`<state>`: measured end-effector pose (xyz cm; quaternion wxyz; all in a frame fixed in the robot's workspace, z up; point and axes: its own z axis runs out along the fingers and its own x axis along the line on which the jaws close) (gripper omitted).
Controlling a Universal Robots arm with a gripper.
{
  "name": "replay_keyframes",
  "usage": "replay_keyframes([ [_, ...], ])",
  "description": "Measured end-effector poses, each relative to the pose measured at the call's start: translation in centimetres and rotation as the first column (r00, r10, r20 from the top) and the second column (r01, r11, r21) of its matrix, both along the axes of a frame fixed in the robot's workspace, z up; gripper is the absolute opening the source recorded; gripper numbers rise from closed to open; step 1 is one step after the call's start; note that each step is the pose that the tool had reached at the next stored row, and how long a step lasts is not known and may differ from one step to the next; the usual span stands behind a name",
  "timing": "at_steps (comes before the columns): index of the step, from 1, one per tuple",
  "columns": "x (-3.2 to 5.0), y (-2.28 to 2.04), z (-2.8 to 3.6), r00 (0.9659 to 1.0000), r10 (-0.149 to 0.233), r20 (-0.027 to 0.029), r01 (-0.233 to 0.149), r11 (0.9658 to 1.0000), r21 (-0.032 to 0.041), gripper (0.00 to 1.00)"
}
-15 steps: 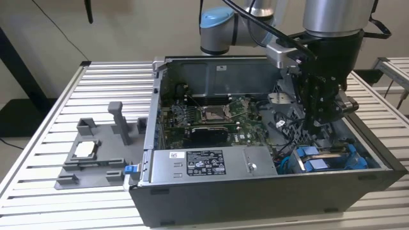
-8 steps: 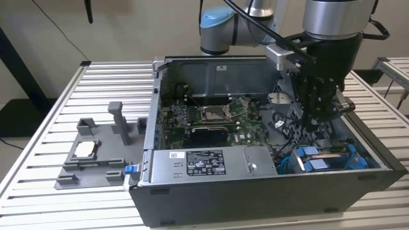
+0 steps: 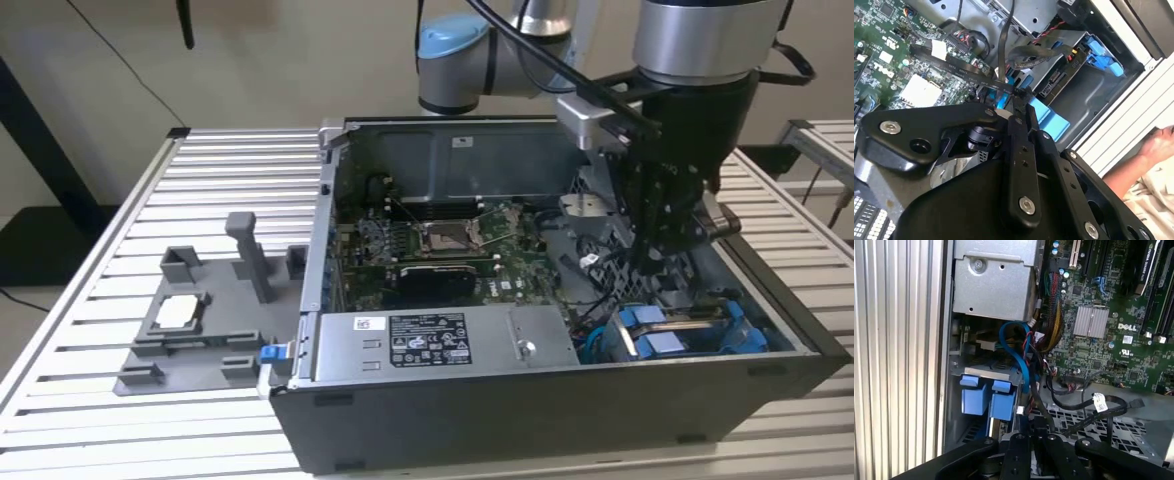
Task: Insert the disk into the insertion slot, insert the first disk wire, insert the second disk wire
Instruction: 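Insert the second disk wire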
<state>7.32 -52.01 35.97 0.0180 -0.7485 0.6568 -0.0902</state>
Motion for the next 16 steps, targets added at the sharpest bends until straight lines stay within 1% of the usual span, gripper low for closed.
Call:
replay_keyframes([
  [3, 0.11, -0.37, 0.0, 1.0, 0.0, -0.0003, 0.0, 1.0, 0.0054, 0.16],
  [4, 0.25, -0.54, 0.0, 1.0, 0.0, -0.0014, 0.0, 1.0, 0.0056, 0.16],
  [6, 0.57, -0.9, 0.0, 1.0, 0.0, -0.0056, 0.0, 1.0, 0.0055, 0.16],
  [7, 0.71, -1.09, -0.01, 1.0, 0.0, -0.0091, 0.0, 1.0, 0.0056, 0.15],
  [8, 0.86, -1.27, -0.03, 0.9999, 0.0, -0.0149, 0.0, 1.0, 0.0056, 0.15],
  [10, 1.06, -1.54, -0.09, 0.9995, 0.0, -0.0324, 0.0, 1.0, 0.0055, 0.15],
  [11, 1.12, -1.66, -0.14, 0.9992, 0.0, -0.0401, 0.0, 1.0, 0.0056, 0.15],
  [12, 1.18, -1.76, -0.2, 0.999, 0.0, -0.0452, 0.0, 1.0, 0.0056, 0.15],
  [13, 1.24, -1.85, -0.26, 0.9988, 0.0, -0.0484, 0.0, 1.0, 0.0056, 0.15],
  [16, 1.47, -2.12, -0.49, 0.9984, -0.001, -0.0557, 0.001, 1.0, 0.0055, 0.15],
])
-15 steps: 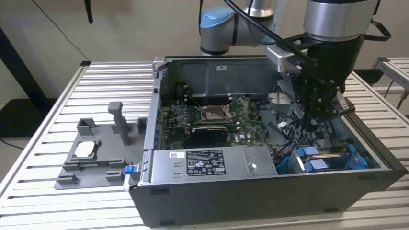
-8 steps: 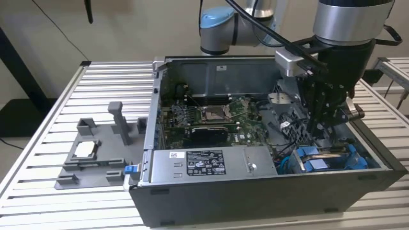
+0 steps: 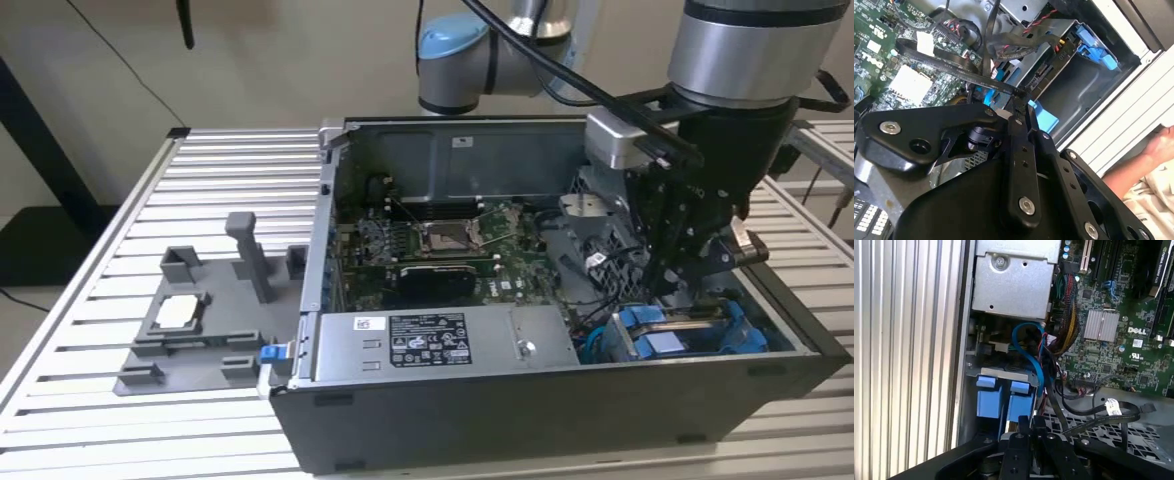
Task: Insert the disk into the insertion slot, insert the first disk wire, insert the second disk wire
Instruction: 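Insert the second disk wire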
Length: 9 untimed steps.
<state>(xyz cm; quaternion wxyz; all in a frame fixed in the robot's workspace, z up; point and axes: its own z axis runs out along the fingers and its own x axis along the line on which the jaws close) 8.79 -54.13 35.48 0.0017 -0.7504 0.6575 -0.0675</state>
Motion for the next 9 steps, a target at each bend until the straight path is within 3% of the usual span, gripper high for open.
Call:
replay_keyframes([
  [9, 1.2, -0.55, -0.49, 0.9998, 0.0, -0.0196, 0.0, 1.0, 0.0044, 0.15],
])
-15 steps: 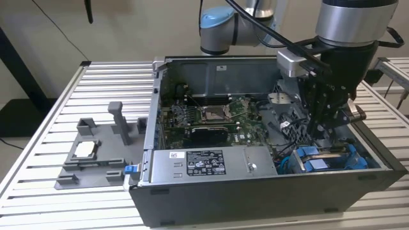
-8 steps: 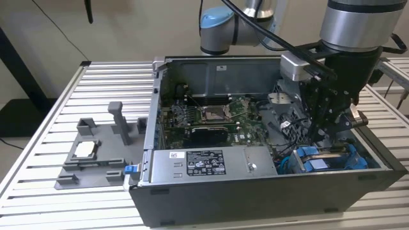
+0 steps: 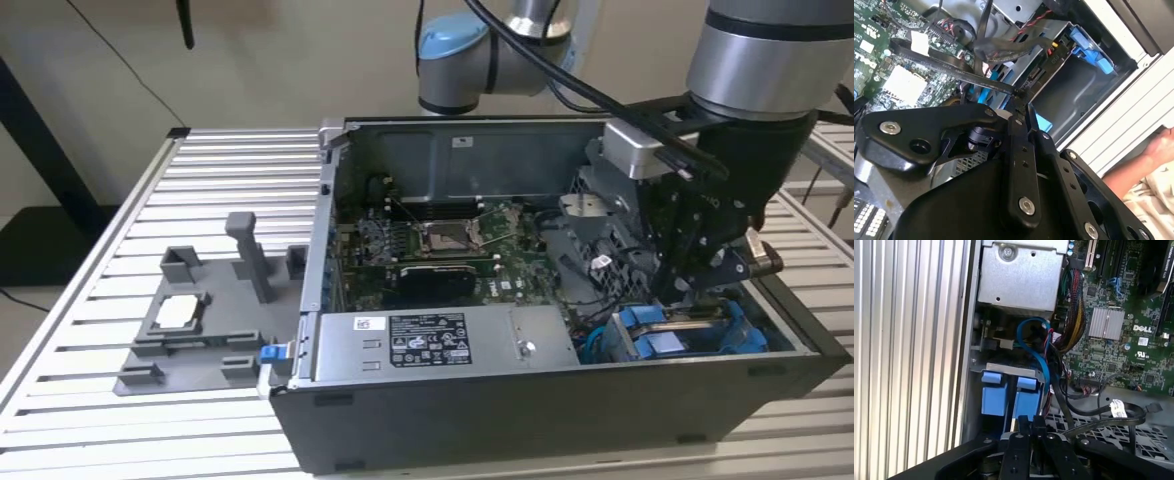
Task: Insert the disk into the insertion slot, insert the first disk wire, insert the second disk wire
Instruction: 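Insert the second disk wire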
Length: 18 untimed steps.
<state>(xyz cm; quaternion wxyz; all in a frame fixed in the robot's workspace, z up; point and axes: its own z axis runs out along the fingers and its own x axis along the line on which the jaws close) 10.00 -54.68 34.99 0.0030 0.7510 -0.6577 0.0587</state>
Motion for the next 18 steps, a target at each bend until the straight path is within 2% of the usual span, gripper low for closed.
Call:
replay_keyframes([
  [2, 0.42, -0.06, -0.07, 1.0, 0.0, -0.0049, 0.0, 1.0, 0.005, 0.15],
  [5, 0.69, -0.12, -0.18, 1.0, -0.001, -0.0087, 0.001, 0.9999, 0.0133, 0.15],
  [11, 0.72, -0.15, -0.24, 0.9997, -0.021, -0.0098, 0.021, 0.9995, 0.0237, 0.15],
  [15, 0.73, -0.15, -0.24, 0.9997, -0.021, -0.0097, 0.021, 0.9995, 0.0242, 0.15],
  [16, 0.73, -0.16, -0.23, 0.9997, -0.021, -0.0117, 0.022, 0.9995, 0.025, 0.15],
  [18, 0.75, -0.18, -0.24, 0.9992, -0.021, -0.0333, 0.022, 0.9994, 0.0276, 0.15],
])
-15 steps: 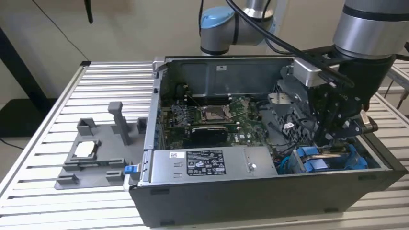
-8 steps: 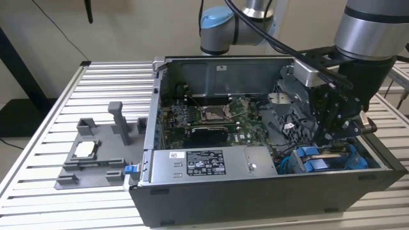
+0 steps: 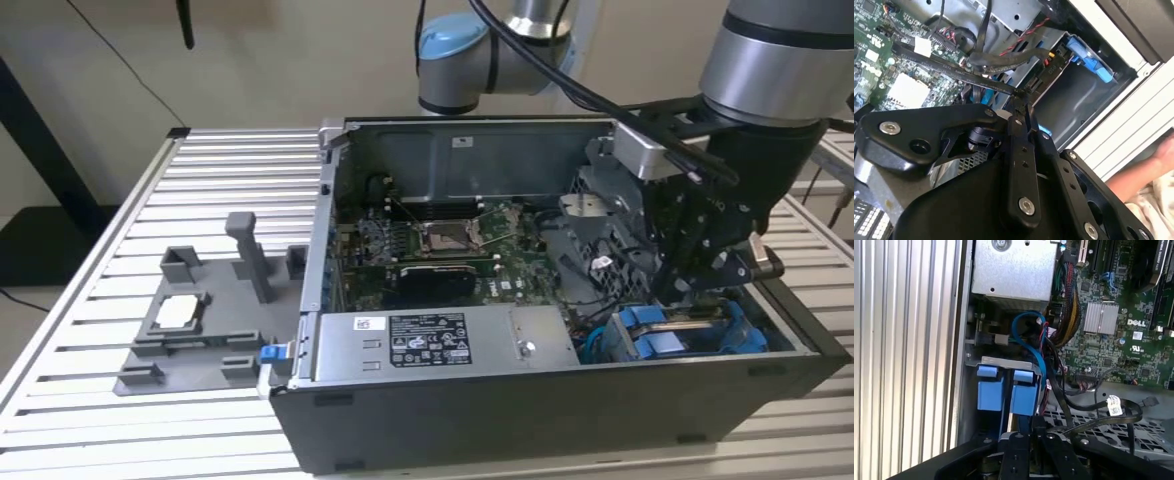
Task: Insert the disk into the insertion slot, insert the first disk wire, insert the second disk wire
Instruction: 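Insert the second disk wire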
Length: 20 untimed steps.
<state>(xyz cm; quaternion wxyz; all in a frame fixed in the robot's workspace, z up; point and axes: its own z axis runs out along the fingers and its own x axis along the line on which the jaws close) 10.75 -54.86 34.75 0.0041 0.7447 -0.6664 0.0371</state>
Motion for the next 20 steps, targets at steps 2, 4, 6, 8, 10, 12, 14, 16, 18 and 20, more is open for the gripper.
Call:
replay_keyframes([
  [2, 0.06, -0.02, -0.02, 0.9999, 0.0, -0.0129, 0.0, 1.0, 0.0066, 0.15],
  [4, 0.26, -0.04, -0.02, 0.9999, 0.0, -0.0158, 0.0, 0.9999, 0.0118, 0.15],
  [6, 0.49, -0.09, -0.03, 0.9998, 0.0, -0.0178, 0.0, 0.9999, 0.0137, 0.15],
  [8, 0.66, -0.17, -0.03, 0.9998, -0.001, -0.0206, 0.001, 0.9999, 0.0139, 0.15],
  [10, 0.79, -0.28, -0.04, 0.9997, -0.002, -0.0241, 0.002, 0.9999, 0.0141, 0.15],
  [12, 1.01, -0.39, -0.05, 0.9996, -0.002, -0.0272, 0.002, 0.9999, 0.0141, 0.15],
  [14, 1.23, -0.48, -0.08, 0.9996, -0.003, -0.0279, 0.003, 0.9999, 0.0141, 0.15],
  [16, 1.3, -0.53, -0.11, 0.9996, -0.008, -0.0282, 0.008, 0.9999, 0.0141, 0.15],
  [18, 1.3, -0.56, -0.15, 0.9994, -0.018, -0.0282, 0.019, 0.9997, 0.0142, 0.15],
  [20, 1.33, -0.59, -0.19, 0.9992, -0.029, -0.0283, 0.029, 0.9995, 0.014, 0.15],
])
